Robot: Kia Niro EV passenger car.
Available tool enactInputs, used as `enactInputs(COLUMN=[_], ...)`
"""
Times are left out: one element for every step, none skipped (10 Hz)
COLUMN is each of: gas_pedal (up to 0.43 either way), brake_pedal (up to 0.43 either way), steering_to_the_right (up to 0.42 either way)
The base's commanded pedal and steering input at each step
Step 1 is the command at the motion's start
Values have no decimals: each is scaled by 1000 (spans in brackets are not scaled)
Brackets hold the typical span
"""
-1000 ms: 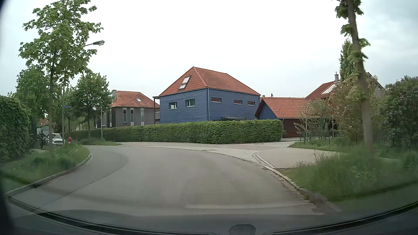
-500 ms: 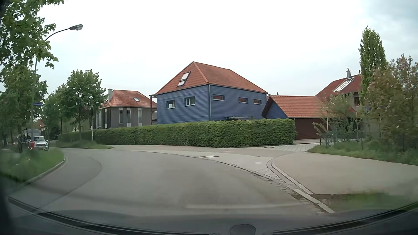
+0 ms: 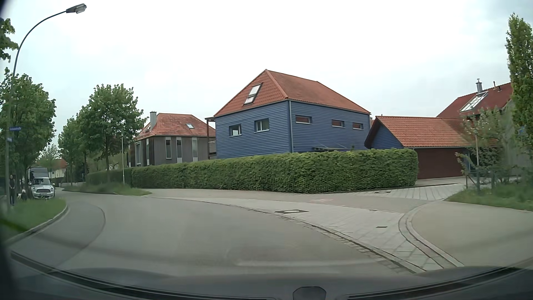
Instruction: Follow the waypoints while adhering to traffic rules and regulations
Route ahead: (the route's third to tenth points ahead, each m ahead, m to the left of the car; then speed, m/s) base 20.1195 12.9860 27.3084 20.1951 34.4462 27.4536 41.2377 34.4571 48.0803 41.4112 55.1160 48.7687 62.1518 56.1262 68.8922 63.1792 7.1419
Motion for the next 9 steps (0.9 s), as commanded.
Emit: enactInputs(gas_pedal=[47, 67, 67, 67, 67, 67, 67, 67, 67], brake_pedal=[0, 0, 0, 0, 0, 0, 0, 0, 0], steering_to_the_right=[-146, -151, -156, -162, -172, -181, -190, -193, -199])
